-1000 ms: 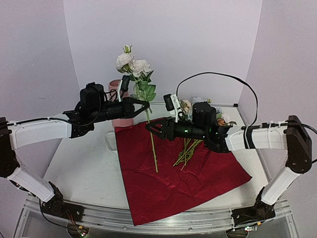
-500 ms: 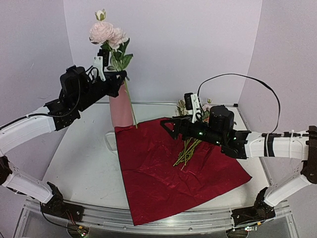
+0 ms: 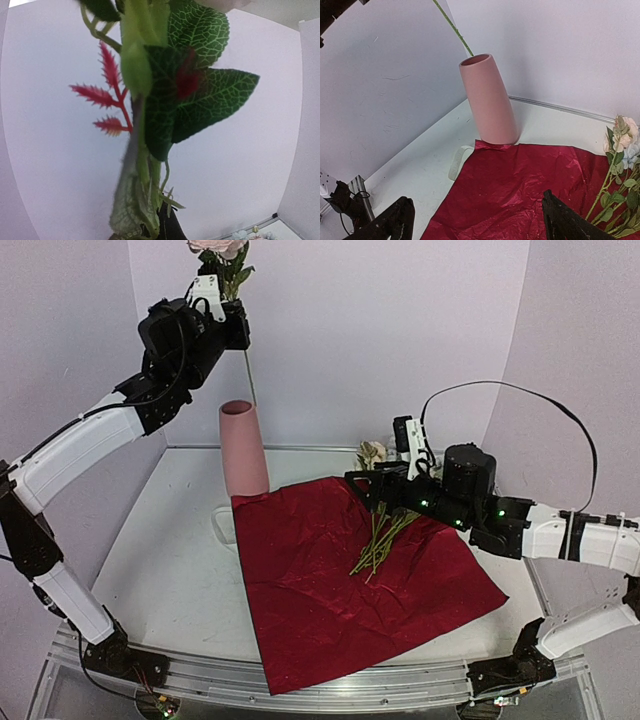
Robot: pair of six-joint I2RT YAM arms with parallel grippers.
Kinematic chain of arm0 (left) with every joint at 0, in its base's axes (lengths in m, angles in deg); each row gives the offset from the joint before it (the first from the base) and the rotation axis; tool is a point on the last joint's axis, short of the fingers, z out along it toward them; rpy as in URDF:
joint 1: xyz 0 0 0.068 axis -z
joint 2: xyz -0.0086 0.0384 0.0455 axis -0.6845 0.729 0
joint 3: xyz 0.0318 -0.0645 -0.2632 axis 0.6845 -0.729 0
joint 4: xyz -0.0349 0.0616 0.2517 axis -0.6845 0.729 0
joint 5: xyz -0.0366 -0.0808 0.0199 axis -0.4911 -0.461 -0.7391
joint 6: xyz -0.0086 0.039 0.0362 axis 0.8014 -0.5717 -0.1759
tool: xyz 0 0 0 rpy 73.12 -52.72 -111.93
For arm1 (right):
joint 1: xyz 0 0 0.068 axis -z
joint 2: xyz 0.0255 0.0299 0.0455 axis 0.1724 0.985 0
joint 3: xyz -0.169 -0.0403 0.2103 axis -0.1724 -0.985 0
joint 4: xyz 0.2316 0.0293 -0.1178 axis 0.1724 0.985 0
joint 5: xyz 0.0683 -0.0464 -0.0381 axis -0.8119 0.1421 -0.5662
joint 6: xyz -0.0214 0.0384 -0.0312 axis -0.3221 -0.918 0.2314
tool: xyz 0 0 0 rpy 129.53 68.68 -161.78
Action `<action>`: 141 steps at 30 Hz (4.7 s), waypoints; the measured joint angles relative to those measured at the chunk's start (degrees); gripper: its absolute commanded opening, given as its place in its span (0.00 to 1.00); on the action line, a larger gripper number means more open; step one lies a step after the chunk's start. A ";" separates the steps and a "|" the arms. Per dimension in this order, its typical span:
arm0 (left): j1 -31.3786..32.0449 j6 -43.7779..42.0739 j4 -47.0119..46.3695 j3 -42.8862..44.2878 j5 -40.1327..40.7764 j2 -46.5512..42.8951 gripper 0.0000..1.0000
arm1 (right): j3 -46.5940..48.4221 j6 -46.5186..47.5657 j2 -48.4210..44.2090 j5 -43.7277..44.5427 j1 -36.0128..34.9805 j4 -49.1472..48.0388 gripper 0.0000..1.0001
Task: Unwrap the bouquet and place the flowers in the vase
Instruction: Insert the fake flower into the vase, then pick up the fake flower from the wrapping paper.
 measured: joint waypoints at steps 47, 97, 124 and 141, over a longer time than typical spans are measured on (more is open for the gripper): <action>-16.42 25.40 16.49 -4.75 -12.56 12.08 0.63 | 6.57 4.80 2.83 2.72 0.00 7.38 0.89; -16.39 33.29 19.82 -33.43 -13.53 -20.93 0.95 | 16.99 -13.43 20.36 7.65 10.75 22.21 0.57; -14.99 34.76 9.71 -35.24 -42.66 -21.16 0.95 | 31.00 -16.56 43.74 10.17 14.43 30.12 0.39; -14.64 34.40 7.63 -36.09 -44.15 -19.94 0.95 | 33.60 -16.67 51.42 9.62 14.69 31.55 0.13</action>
